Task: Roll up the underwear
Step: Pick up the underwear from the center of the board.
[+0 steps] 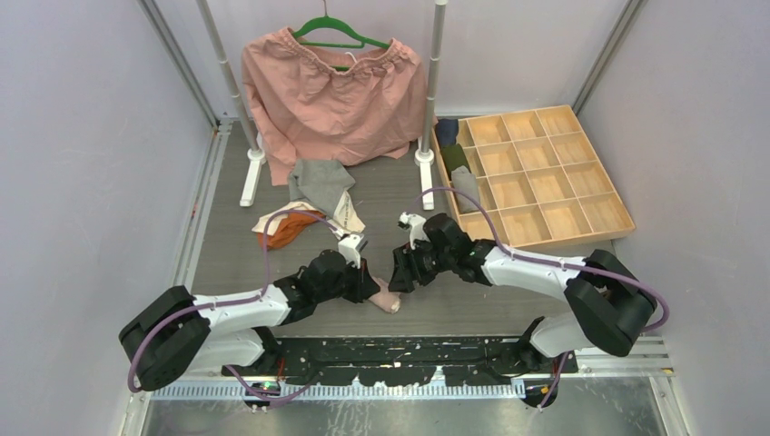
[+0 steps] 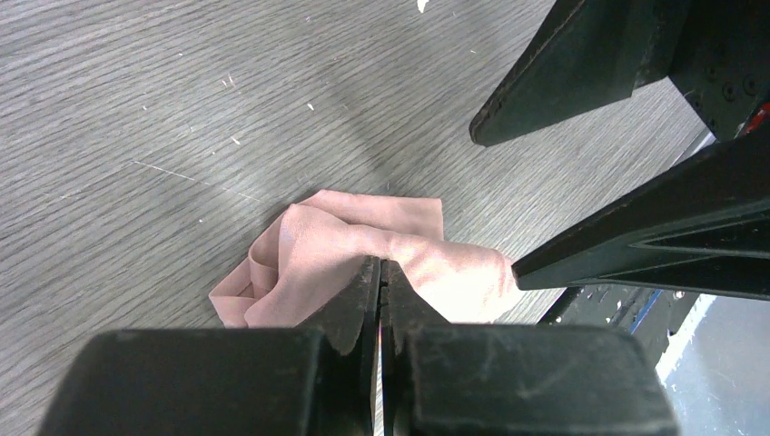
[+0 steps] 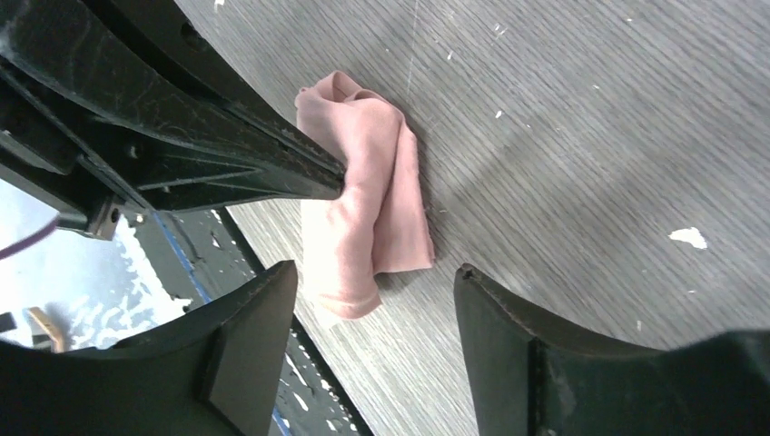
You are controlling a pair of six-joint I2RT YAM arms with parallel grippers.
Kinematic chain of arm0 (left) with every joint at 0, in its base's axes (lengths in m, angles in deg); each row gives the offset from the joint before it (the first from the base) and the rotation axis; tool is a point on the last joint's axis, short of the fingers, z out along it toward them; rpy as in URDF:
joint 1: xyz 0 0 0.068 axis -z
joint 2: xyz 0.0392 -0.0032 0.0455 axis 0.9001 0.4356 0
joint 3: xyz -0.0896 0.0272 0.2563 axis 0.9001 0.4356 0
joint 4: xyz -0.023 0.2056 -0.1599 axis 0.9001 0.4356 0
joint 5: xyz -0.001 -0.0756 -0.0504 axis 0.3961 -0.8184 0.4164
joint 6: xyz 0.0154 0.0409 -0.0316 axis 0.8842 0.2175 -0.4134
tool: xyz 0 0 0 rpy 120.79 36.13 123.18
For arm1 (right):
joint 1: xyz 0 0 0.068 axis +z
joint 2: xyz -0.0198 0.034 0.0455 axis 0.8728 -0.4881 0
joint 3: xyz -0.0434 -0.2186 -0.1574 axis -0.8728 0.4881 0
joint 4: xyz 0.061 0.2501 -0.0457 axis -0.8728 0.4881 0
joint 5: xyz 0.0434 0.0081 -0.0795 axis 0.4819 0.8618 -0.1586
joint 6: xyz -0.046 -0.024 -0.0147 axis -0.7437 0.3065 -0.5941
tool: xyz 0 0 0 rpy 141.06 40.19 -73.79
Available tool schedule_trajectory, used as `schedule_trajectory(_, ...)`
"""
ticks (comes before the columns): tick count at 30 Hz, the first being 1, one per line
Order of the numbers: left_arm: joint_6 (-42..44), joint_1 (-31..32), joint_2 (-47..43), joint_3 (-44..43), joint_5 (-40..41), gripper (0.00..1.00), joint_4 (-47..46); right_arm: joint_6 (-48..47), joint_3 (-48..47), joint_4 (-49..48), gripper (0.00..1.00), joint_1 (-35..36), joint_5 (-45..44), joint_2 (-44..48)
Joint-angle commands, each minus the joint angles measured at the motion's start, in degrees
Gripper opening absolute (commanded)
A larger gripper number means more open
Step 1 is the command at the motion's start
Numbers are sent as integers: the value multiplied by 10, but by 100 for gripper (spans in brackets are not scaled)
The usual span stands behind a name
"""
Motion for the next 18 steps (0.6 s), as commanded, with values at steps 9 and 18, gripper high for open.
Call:
schedule_trajectory(9,7,0,25,-1,6,1,14,-142,-82,79,85,-2,24,-68)
schedule_trajectory(18,9,0,46,-10,2,1,4,-150,-107,54,84,-2,65,-134)
